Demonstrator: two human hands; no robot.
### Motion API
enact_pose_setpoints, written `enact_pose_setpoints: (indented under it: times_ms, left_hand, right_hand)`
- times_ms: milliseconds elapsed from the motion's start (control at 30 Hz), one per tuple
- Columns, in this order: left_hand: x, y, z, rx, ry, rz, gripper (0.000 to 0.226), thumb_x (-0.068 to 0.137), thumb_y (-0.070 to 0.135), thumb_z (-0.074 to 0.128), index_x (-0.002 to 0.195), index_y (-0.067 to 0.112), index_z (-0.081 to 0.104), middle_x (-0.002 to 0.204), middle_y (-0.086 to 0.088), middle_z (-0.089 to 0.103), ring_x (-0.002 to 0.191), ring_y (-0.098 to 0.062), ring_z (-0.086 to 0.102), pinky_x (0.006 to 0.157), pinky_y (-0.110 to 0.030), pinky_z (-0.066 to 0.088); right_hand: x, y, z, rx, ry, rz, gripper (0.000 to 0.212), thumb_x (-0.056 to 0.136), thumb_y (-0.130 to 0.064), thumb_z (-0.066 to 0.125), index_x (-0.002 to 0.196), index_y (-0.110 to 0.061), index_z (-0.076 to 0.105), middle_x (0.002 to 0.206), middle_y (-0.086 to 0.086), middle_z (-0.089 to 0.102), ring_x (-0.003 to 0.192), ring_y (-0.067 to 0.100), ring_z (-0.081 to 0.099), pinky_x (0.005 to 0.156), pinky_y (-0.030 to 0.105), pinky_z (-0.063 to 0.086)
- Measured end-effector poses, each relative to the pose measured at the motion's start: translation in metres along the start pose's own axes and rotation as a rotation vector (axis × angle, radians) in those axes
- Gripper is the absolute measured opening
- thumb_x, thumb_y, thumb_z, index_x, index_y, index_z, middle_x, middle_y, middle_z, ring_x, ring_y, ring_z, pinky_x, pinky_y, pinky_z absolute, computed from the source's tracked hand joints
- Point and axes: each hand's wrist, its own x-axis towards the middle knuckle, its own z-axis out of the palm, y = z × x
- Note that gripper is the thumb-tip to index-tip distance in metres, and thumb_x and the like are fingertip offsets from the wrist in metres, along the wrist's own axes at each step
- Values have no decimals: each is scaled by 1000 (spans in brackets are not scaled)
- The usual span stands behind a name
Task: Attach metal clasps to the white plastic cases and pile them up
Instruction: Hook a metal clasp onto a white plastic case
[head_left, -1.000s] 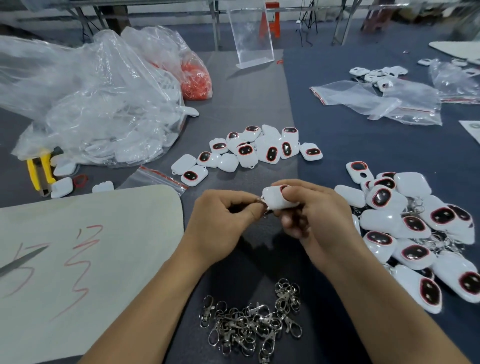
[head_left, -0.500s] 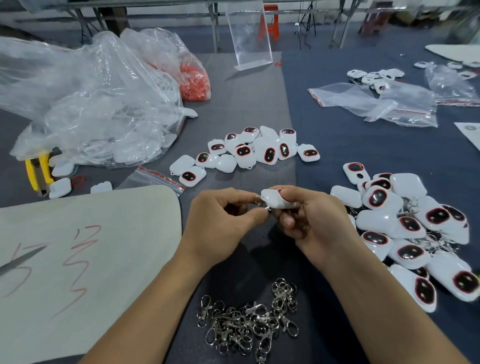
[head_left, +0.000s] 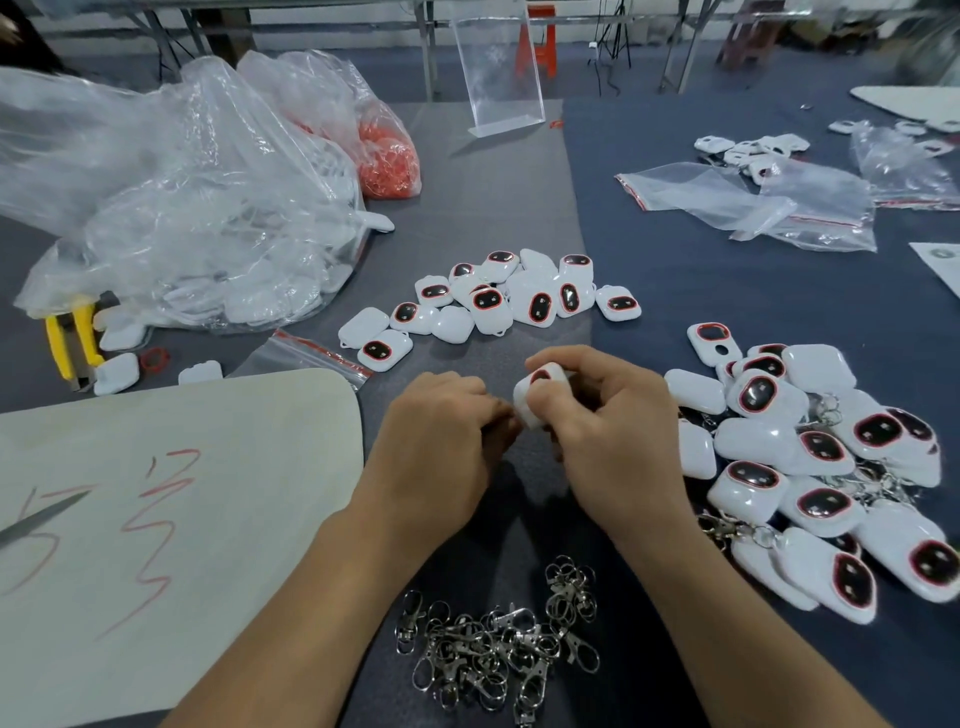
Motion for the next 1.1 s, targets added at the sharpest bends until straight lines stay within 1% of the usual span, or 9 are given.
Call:
enact_pose_setpoints:
  times_ms: [167, 333, 400, 467, 567, 667, 800, 933, 1100]
  left_hand:
    - [2, 1, 3, -703, -95, -454, 9, 86, 18, 78, 84, 27, 81, 64, 4, 68, 57, 0, 51, 59, -16, 39]
    - [6, -2, 0, -1022, -160, -592, 16, 89, 12, 73, 83, 23, 84, 58, 4, 55, 56, -6, 41, 56, -14, 36]
    - [5, -2, -1, -953, -113, -587, 20, 87, 12, 75, 77, 27, 83, 57, 6, 56, 54, -5, 42, 55, -14, 34]
    - [3, -1, -1, -631, -85, -475, 22, 87, 16, 76, 70, 29, 80, 55, 13, 59, 55, -2, 51, 56, -14, 35]
    - [2, 4, -3, 6, -102, -161, 23, 83, 30, 69, 65, 16, 73, 59, 3, 60, 59, -17, 57, 57, -28, 35]
    - [2, 8, -6, 264, -58, 8, 28, 59, 25, 86, 54, 14, 61, 52, -2, 57, 47, -25, 54, 52, -24, 30]
    - [-1, 2, 0, -156, -59, -291, 17, 83, 34, 70, 76, 20, 77, 64, 3, 65, 62, -14, 58, 59, -31, 35]
    - [3, -3, 5, -714, -53, -554, 10, 82, 31, 78, 81, 41, 80, 73, 15, 75, 69, 3, 66, 64, -17, 49]
    - [3, -7, 7, -637, 37, -548, 14, 80, 34, 81, 78, 47, 78, 72, 25, 73, 71, 8, 68, 66, -8, 48]
  right_hand:
    - [8, -9, -5, 494, -87, 464, 19, 91, -3, 57, 88, -3, 75, 62, 15, 63, 39, 15, 44, 37, 21, 27]
    - [6, -12, -4, 649, -160, 605, 29, 92, -8, 56, 77, -8, 81, 68, 15, 63, 41, 13, 42, 35, 21, 26]
    - [6, -11, -2, 656, -124, 597, 28, 91, -7, 57, 76, -9, 80, 69, 17, 64, 40, 13, 43, 36, 20, 26]
    - [5, -9, 1, 587, -57, 500, 21, 89, -4, 61, 79, -10, 78, 66, 17, 62, 39, 13, 43, 37, 19, 27]
    - [-1, -6, 4, 135, -43, 67, 13, 82, -8, 73, 86, -20, 77, 62, -2, 66, 45, 8, 50, 47, 18, 40]
    - [-9, -2, 9, -168, -82, -189, 17, 80, -18, 78, 92, -29, 75, 63, -10, 65, 53, 6, 58, 55, 10, 42]
    - [1, -4, 8, 238, -15, 191, 12, 88, -9, 68, 87, -19, 76, 62, 0, 67, 45, 11, 51, 44, 23, 40]
    - [10, -9, -3, 616, -67, 531, 19, 92, -4, 58, 90, -5, 76, 66, 14, 66, 41, 14, 47, 37, 21, 29]
    - [15, -7, -10, 585, -10, 507, 14, 90, -6, 65, 99, -8, 76, 72, 14, 69, 44, 15, 48, 37, 22, 30]
